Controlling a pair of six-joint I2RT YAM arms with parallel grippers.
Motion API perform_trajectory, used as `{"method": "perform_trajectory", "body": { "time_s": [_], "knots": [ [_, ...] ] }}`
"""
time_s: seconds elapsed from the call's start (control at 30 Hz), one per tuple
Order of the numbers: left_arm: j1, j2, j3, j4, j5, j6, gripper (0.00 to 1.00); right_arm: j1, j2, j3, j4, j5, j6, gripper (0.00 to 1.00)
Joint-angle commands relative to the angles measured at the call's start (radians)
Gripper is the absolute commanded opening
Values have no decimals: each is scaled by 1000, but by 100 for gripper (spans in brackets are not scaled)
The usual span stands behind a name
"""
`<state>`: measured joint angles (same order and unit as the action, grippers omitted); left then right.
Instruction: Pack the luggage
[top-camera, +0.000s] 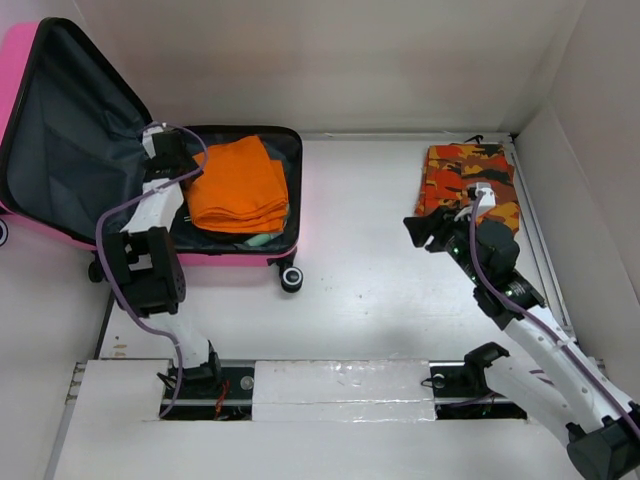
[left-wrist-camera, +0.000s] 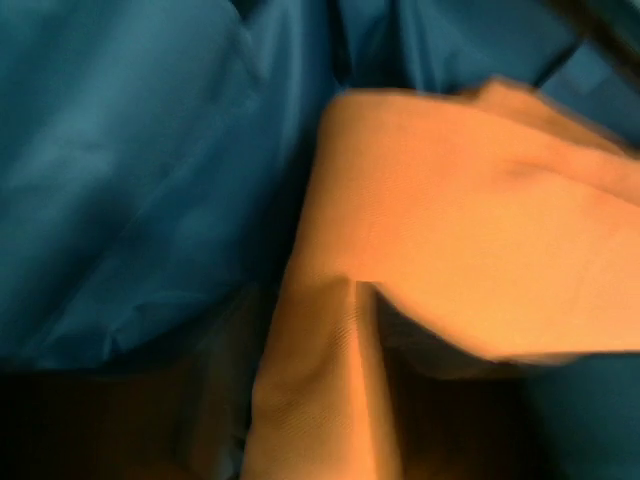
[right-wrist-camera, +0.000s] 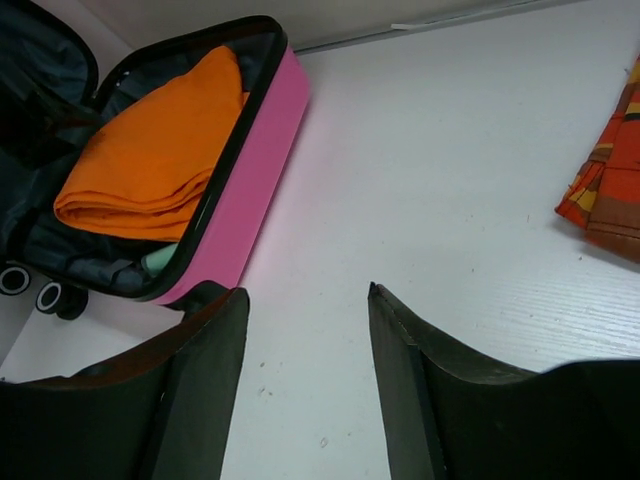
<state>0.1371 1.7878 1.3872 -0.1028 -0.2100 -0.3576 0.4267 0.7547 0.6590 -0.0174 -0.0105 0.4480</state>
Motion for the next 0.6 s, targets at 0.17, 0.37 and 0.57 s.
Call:
{"method": "perform_trajectory", "body": {
  "time_s": [0.17,0.37,0.57],
  "knots": [
    [-115,-346,-10,158,-57,-164,75,6,69,16,31,124,-9,57],
    [-614,-396,-65,291,-155,-104,75,-52,164,31,-10,351,73,42],
    [-1008,-262,-207,416,-270,-167,72,-207,382,102,-21,313,107,2]
  ]
}}
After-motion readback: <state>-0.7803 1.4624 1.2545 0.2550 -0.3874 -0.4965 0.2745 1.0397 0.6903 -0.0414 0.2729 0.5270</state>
